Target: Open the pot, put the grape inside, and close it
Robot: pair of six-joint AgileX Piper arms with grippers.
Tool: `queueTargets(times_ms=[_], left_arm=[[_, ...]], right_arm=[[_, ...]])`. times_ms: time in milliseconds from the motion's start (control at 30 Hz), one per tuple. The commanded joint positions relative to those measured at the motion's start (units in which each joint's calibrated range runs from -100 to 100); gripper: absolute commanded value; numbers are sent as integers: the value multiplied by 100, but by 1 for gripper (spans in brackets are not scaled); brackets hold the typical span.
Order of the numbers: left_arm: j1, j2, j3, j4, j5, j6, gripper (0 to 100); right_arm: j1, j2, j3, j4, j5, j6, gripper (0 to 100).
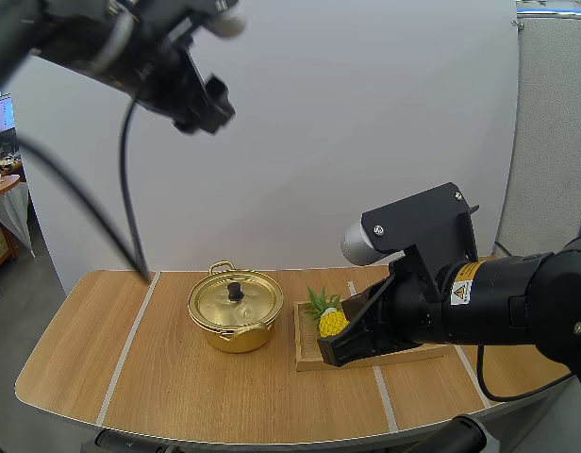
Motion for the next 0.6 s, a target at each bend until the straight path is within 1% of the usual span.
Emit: queueTargets(times_ms=[0, 67, 133, 167, 200, 233, 333, 433, 567], left_arm=[[-16, -757, -49, 0, -143, -278, 96], [-16, -954, -49, 11, -34, -394, 76], [-16, -1217, -49, 11, 363, -438, 35], [-16, -1318, -49, 11, 564, -438, 18], [-16, -1408, -49, 11, 640, -438, 4], [-16, -1500, -17, 11, 640, -452, 0], [-16, -1749, 147, 11, 640, -829, 0], [-16, -1956, 343, 11, 640, -1235, 0], [-16, -2320, 729, 11, 488, -1521, 0]], right_arm=[[-19, -48, 19, 37, -101, 16, 0], [-19, -48, 19, 96, -101, 16, 0], [-19, -48, 19, 214, -101, 16, 0], [-19, -48, 19, 272, -101, 16, 0], [-19, -48, 19, 320, -101, 16, 0], [-19, -48, 19, 380, -101, 16, 0], [-19, -48, 6, 523, -101, 16, 0], [-23, -57, -34, 534, -176, 16, 0], [-160, -364, -34, 344, -530, 16, 0]])
